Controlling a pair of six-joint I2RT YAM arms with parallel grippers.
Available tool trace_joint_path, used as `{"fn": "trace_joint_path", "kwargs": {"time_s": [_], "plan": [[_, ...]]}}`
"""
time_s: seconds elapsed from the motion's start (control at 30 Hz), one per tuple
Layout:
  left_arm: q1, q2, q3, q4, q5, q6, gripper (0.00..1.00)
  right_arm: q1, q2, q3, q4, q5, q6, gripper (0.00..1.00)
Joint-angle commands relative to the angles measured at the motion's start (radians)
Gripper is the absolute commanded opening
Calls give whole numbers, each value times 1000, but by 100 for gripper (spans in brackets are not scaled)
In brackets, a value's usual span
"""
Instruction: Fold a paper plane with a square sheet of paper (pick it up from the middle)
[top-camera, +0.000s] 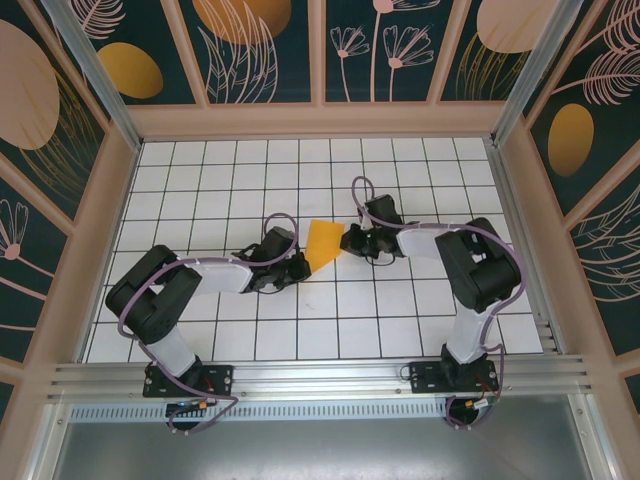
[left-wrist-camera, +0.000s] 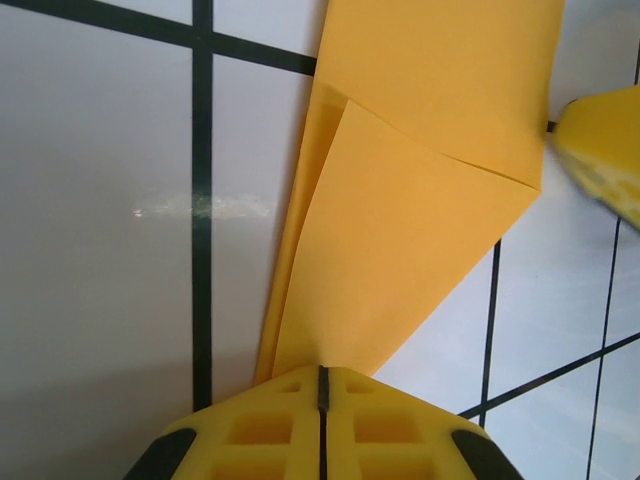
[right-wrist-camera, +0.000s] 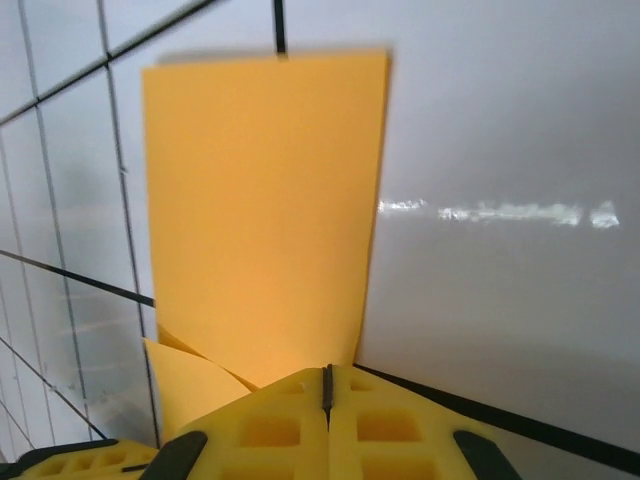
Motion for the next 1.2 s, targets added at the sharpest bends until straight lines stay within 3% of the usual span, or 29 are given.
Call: {"fn": "trace_joint_path", "kwargs": {"time_s": [0.0, 0.1, 0.23, 0.4, 0.77, 1.03, 1.17], "plan": [[6, -49, -7, -27, 1, 38, 11, -3, -107, -13, 18, 28, -22, 1], [5, -91, 3, 24, 2, 48, 16, -5, -172, -45, 13, 62, 5, 13], [5, -80, 42, 20, -10, 96, 22, -5, -244, -105, 14, 99, 72, 38], [6, -16, 94, 28, -1, 105, 21, -5, -261, -161, 54, 68, 168, 52], [7, 54, 129, -39, -186, 26, 8, 26, -161, -137, 105, -14, 226, 56], [7, 63, 113, -23, -181, 19, 8, 59, -87, -93, 129, -46, 252, 58], [7, 66, 115, -26, -179, 25, 8, 63, -65, -76, 140, -62, 252, 53]]}}
